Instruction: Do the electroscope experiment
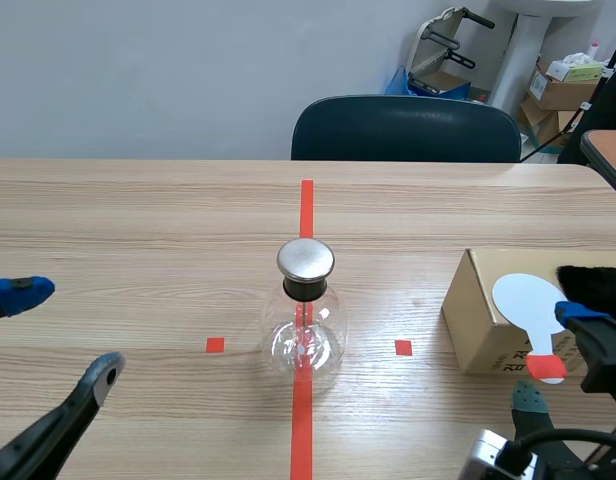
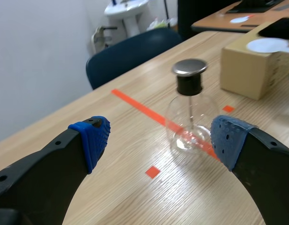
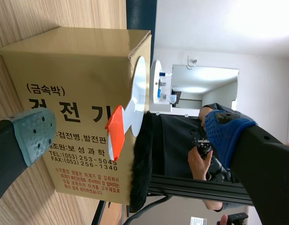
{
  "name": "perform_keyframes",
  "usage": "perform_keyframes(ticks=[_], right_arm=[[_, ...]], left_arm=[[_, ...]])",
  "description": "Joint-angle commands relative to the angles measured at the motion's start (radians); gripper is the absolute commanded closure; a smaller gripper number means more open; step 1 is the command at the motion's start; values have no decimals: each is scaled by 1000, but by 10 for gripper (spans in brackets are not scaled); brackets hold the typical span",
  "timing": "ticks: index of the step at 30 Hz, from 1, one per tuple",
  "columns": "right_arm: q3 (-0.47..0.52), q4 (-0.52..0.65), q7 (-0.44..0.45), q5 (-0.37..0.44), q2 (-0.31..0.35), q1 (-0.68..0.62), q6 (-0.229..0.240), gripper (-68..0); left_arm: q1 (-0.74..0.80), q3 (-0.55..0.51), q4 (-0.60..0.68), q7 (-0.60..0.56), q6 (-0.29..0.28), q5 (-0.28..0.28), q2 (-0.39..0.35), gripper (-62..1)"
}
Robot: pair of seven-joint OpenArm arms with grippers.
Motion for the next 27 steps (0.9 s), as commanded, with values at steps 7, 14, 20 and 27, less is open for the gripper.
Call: perform_keyframes(ticks=[7, 14, 20, 27], right_arm=[[8, 10, 4, 83, 9, -17, -58, -679], [4, 47, 88, 169, 12, -131, 13, -679], [6, 204, 270, 367, 47, -296, 278, -679], [49, 422, 281, 700, 115, -390, 561, -679]], left_arm=[[-117, -51, 13, 124, -47, -154, 7, -469], [-151, -116, 13, 234, -79, -293, 7, -469], [-150, -160, 13, 309, -96, -318, 7, -469], [-147, -203, 13, 366, -104, -316, 40, -469]])
